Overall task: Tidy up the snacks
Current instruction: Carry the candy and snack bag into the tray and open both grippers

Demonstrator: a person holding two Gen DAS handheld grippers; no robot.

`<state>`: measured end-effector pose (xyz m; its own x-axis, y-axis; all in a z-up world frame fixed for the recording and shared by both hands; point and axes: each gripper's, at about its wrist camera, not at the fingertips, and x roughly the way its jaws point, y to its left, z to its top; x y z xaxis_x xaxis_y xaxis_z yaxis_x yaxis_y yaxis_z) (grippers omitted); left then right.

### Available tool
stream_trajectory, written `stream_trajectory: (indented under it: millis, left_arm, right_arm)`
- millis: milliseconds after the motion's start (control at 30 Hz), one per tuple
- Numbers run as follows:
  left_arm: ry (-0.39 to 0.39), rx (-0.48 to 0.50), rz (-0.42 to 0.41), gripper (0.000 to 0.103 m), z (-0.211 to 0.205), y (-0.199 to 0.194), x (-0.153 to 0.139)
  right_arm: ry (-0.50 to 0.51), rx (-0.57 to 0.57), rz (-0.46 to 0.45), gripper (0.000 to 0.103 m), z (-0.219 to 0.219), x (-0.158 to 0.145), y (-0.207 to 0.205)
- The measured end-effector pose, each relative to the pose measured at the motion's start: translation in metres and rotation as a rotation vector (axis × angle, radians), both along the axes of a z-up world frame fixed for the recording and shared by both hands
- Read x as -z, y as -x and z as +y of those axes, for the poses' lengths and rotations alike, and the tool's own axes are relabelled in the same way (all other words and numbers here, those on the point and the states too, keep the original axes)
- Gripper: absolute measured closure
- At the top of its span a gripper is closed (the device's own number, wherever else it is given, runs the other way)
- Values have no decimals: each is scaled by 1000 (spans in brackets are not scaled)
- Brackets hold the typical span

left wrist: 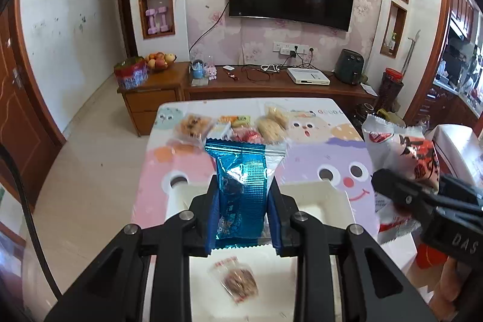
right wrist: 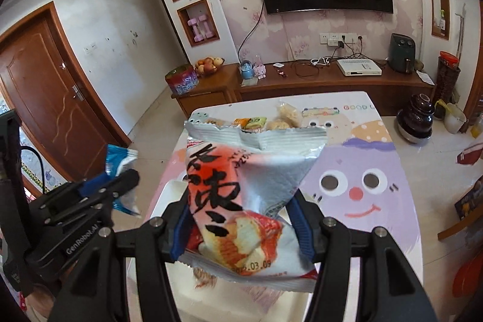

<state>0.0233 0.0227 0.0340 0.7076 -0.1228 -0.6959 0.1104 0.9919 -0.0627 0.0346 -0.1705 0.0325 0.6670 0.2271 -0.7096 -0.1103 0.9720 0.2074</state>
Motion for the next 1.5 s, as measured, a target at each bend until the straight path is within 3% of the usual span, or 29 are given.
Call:
stream_trajectory:
  millis: [167,567,967,1333,1433,1467,1500]
  left_arm:
    - [28,-28,30,77,4,17,21]
    - [-40,-45,78,76,4,25,60]
    - [-67,-41,231,76,5,15,120]
    - [-58,-47,338,75,5,0,162]
    - [-72,-48,349,69,2,-1,168]
    - [-77,-49,352,60,1,-1,170]
    - [-80,-52,355,41,0,-1,170]
  right_arm:
    - [-24,0,1,45,1,11,25]
    - [36,-5,-21,45,11,31,41]
    - [50,-44,161,45,27,92,24]
    - [99,-45,257,43,33,127,12]
    - [100,-40,271,43,33,132,9]
    - [96,-38,274,43,33,134,9]
    - [93,-37,276,43,33,135,8]
